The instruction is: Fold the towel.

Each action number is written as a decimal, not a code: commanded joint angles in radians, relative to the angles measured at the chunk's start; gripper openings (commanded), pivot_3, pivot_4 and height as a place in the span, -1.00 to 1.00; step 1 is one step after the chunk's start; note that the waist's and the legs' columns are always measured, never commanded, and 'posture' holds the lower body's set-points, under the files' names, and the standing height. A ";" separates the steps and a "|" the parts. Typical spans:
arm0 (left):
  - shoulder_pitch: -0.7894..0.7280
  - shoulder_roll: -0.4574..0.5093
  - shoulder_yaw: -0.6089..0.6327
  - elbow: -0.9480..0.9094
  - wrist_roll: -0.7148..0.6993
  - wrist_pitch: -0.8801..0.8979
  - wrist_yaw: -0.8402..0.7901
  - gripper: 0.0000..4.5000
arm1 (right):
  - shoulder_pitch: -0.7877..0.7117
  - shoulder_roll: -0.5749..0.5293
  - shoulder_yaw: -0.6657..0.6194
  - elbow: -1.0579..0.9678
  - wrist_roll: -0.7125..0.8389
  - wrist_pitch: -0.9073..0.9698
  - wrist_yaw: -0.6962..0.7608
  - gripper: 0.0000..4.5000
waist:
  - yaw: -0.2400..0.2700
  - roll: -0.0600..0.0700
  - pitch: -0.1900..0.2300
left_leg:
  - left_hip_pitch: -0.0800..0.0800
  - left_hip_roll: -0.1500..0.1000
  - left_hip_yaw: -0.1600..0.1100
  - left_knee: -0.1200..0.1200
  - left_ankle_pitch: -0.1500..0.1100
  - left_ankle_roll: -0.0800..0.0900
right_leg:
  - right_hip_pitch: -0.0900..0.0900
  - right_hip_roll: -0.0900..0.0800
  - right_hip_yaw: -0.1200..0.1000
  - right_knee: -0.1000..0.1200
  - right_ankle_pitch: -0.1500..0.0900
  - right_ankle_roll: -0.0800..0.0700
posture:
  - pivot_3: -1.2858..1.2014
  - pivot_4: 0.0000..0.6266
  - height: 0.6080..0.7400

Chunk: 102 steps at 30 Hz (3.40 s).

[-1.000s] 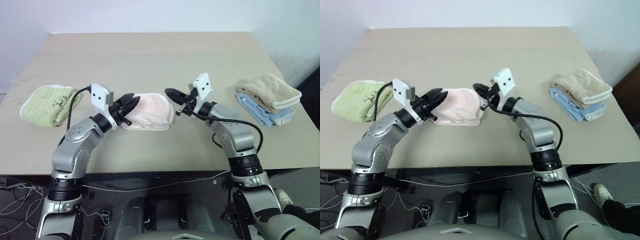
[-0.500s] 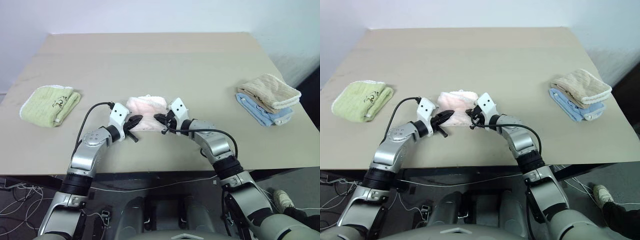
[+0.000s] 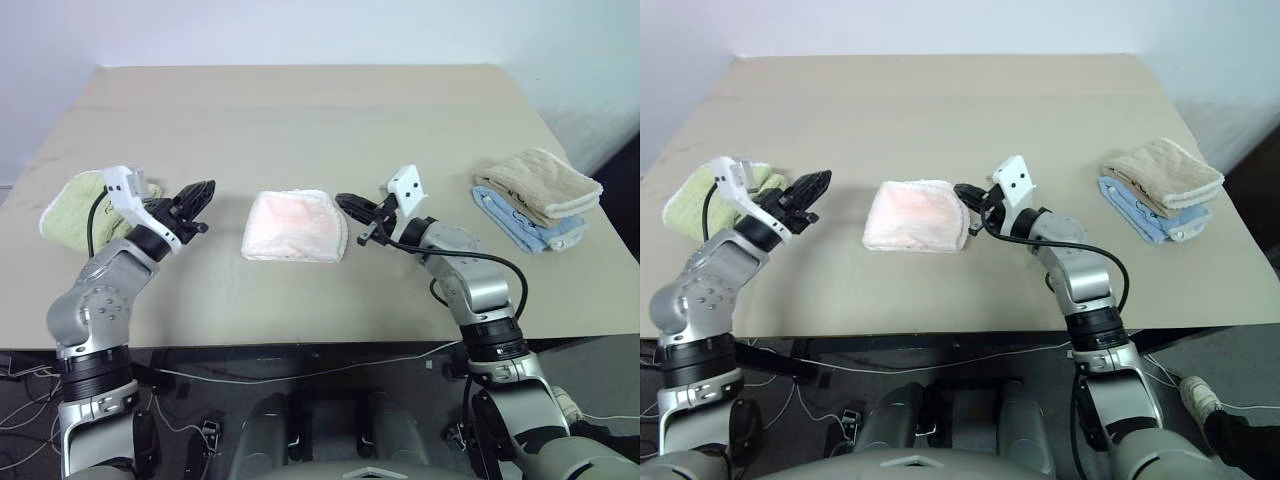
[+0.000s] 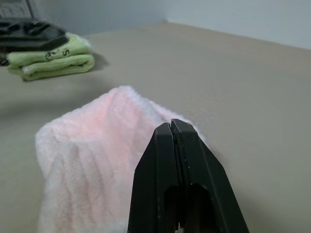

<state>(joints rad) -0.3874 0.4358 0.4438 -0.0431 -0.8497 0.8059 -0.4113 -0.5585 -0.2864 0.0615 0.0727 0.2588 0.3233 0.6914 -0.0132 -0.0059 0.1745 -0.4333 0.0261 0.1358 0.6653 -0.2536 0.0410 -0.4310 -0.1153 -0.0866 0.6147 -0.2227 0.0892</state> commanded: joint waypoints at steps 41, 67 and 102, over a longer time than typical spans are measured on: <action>-0.022 -0.368 0.048 0.071 -0.353 0.373 0.467 -0.99 | 0.027 -0.021 -0.037 -0.088 0.014 0.021 -0.073 -1.00 | 0.004 -0.001 0.000 | 0.003 -0.002 -0.001 0.000 0.000 0.000 | 0.004 -0.001 0.000 0.000 0.000 0.000 | 0.03 -0.52 1.00; -0.107 0.016 0.455 0.312 -0.172 -0.427 0.388 -0.99 | 0.032 -0.017 -0.035 -0.081 0.012 0.016 -0.079 -1.00 | 0.006 -0.004 0.000 | 0.004 -0.001 0.001 -0.001 0.000 -0.001 | 0.003 0.000 0.000 -0.001 0.000 0.000 | 0.03 -0.52 1.00; 0.155 -0.092 -0.238 -0.120 0.141 -0.344 0.163 0.99 | 0.020 -0.029 -0.048 -0.044 0.002 0.005 -0.065 -1.00 | -0.002 -0.009 -0.002 | 0.003 -0.001 0.000 -0.002 -0.002 -0.003 | 0.002 -0.001 0.000 -0.001 0.000 -0.001 | 0.03 -0.52 1.00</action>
<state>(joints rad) -0.2157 0.3118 0.2720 -0.1310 -0.8330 0.5392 -0.1892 -0.5395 -0.3016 0.0467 0.0522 0.2569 0.3430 0.6349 -0.0154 -0.0151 0.1725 -0.4300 0.0251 0.1367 0.6626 -0.2556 0.0375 -0.4294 -0.1167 -0.0867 0.6139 -0.2230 0.0883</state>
